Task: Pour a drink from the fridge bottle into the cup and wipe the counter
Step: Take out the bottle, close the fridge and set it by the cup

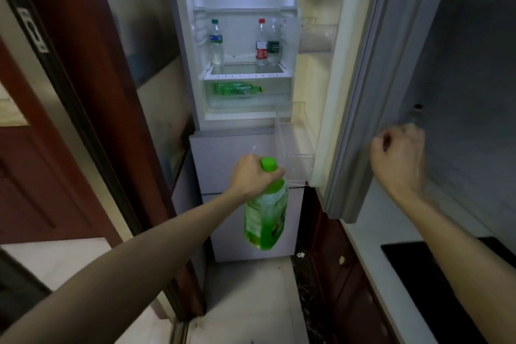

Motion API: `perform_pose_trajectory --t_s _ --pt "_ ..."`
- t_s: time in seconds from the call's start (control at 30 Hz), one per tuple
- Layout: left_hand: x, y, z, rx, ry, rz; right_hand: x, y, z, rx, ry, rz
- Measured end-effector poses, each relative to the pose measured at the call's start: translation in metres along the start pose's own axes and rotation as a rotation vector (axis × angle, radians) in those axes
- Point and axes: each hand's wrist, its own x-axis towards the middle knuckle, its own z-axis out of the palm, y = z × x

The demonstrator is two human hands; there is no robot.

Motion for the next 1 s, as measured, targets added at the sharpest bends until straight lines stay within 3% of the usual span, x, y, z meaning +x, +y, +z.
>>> perform_pose_trajectory --t_s 0.2,0.43,0.73,1.0 --pt "-0.013 0.002 0.001 -0.038 0.005 0.017 -0.012 -0.005 0.004 0.102 0.014 -0.043" --pt "-0.024 -0.004 -0.011 -0.205 -0.105 -0.009 -0.025 -0.027 0.008 0.057 -0.138 -0.138" --pt "-0.034 -0.031 -0.031 -0.334 -0.098 -0.086 -0.023 -0.084 0.041 -0.053 -0.221 -0.426" --pt "-0.009 -0.076 -0.056 -0.248 -0.051 -0.096 -0.007 -0.151 0.097 -0.182 -0.259 -0.665"
